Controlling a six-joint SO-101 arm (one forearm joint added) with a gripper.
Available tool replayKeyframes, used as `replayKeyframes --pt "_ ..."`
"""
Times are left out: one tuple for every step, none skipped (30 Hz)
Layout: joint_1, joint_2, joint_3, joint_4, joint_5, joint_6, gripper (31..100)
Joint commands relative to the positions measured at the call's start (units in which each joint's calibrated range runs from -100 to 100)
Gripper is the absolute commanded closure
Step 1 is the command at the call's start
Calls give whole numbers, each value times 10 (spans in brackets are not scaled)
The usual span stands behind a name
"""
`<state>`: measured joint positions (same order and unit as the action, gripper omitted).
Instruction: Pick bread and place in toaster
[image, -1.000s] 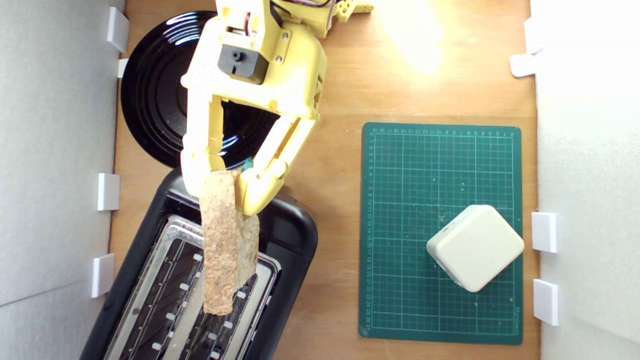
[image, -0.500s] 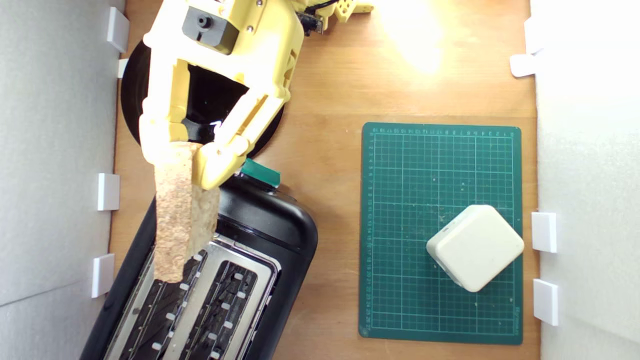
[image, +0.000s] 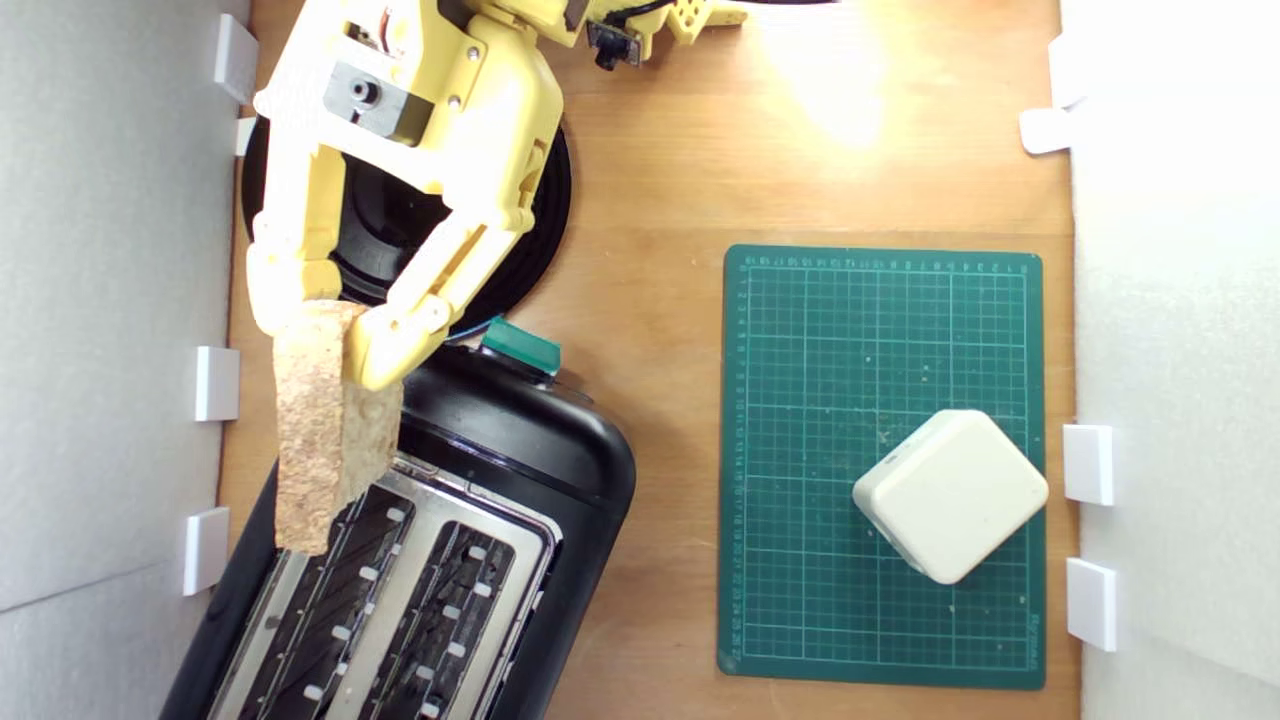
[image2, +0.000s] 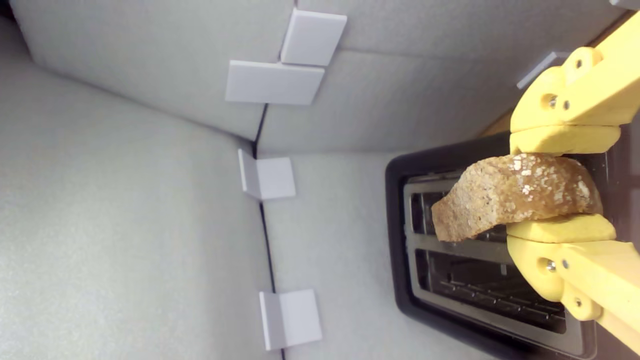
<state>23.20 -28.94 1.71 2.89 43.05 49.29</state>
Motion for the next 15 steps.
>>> replayKeyframes --pt "5 9 -41 3 0 3 696" --pt "4 13 -49 2 2 2 696" --pt "4 18 -63 0 4 1 696" --pt "5 25 -78 0 7 0 696" --pt "5 33 -95 1 15 0 696" --pt "5 41 -106 1 20 0 696" --pt "5 51 -115 3 22 -1 696" --pt "5 60 -123 3 22 -1 696" --pt "4 64 -127 2 22 -1 696" --pt "5 68 -133 2 22 -1 696" --pt "5 71 -137 2 22 -1 696" --pt "5 75 -143 2 22 -1 696" --pt "6 79 -149 3 22 -1 696" --pt "6 82 -156 3 22 -1 696" --pt "6 86 -164 3 22 -1 696"
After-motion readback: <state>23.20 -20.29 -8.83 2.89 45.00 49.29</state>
